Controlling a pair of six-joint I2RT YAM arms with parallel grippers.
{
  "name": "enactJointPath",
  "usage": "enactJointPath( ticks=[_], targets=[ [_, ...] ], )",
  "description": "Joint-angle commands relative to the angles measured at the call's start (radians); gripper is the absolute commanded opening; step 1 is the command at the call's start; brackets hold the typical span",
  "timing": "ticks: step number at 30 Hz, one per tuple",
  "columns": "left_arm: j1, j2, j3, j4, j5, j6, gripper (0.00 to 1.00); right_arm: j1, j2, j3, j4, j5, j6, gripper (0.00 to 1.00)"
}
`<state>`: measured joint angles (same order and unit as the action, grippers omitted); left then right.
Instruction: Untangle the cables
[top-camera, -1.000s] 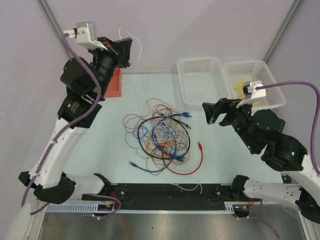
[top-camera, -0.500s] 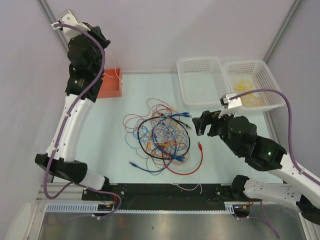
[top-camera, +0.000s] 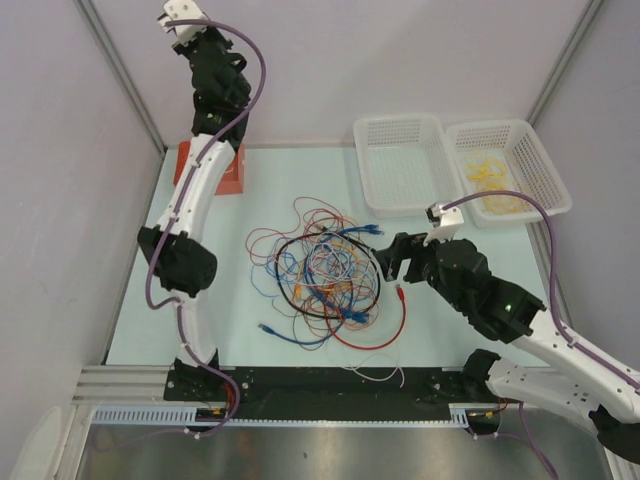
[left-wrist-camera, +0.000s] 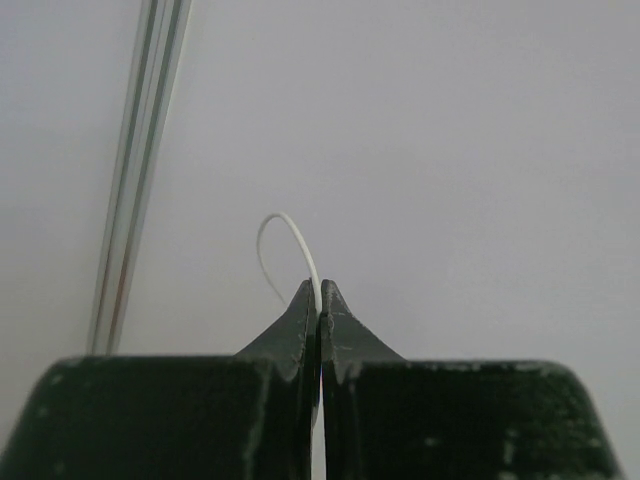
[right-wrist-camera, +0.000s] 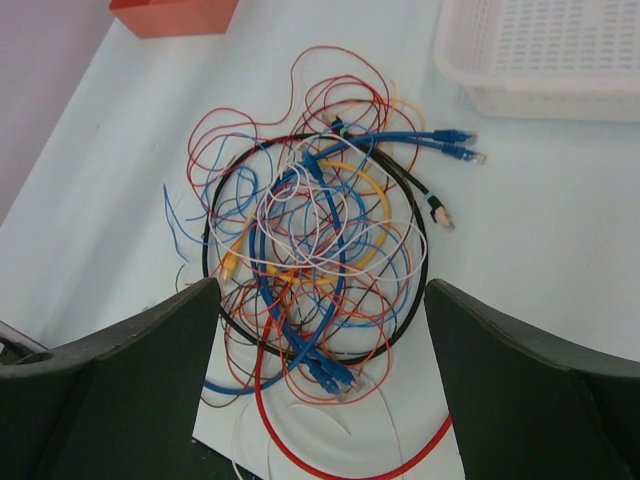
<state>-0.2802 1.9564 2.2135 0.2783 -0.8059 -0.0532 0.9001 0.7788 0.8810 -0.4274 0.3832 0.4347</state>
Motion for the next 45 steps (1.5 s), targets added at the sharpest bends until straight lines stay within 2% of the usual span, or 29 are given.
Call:
enactJointPath(
  ticks=[1,2,5,7,11,15,23,25,31,45],
  targets=[
    [0.013,0.145,0.233,0.174,-0.082,0.214,0.00,-0.032,-0.038,-0.034,0.050,-0.072,0.052,0.88],
    [0.019,0.212,0.302,0.186,-0.094,0.255,0.00,-0.036,-0.044,-0.043,0.050,-0.076,0.053,0.88],
    [0.038,0.266,0.330,0.216,-0.111,0.280,0.00,-0.062,-0.065,-0.080,0.052,-0.087,0.056,0.88],
    [0.049,0.256,0.293,0.216,-0.136,0.239,0.00,-0.091,-0.072,-0.105,0.053,-0.102,0.058,0.88],
    [0.075,0.196,0.117,0.271,-0.150,0.210,0.00,-0.130,-0.070,-0.123,0.073,-0.161,0.061,0.88],
    [0.076,0.187,0.078,0.331,-0.150,0.240,0.00,-0.135,-0.058,-0.128,0.085,-0.172,0.075,0.88],
    [0.067,0.128,0.058,0.248,-0.081,0.153,0.00,-0.148,-0.036,-0.131,0.110,-0.193,0.094,0.88],
    [0.061,0.130,0.064,0.268,-0.078,0.208,0.00,-0.151,-0.032,-0.131,0.116,-0.208,0.101,0.88],
    [0.059,0.205,0.215,0.280,-0.102,0.435,0.00,-0.165,-0.047,-0.131,0.101,-0.213,0.114,0.87],
    [0.056,0.246,0.100,0.369,-0.191,0.576,0.00,-0.185,-0.058,-0.131,0.064,-0.201,0.108,0.87]
  ],
)
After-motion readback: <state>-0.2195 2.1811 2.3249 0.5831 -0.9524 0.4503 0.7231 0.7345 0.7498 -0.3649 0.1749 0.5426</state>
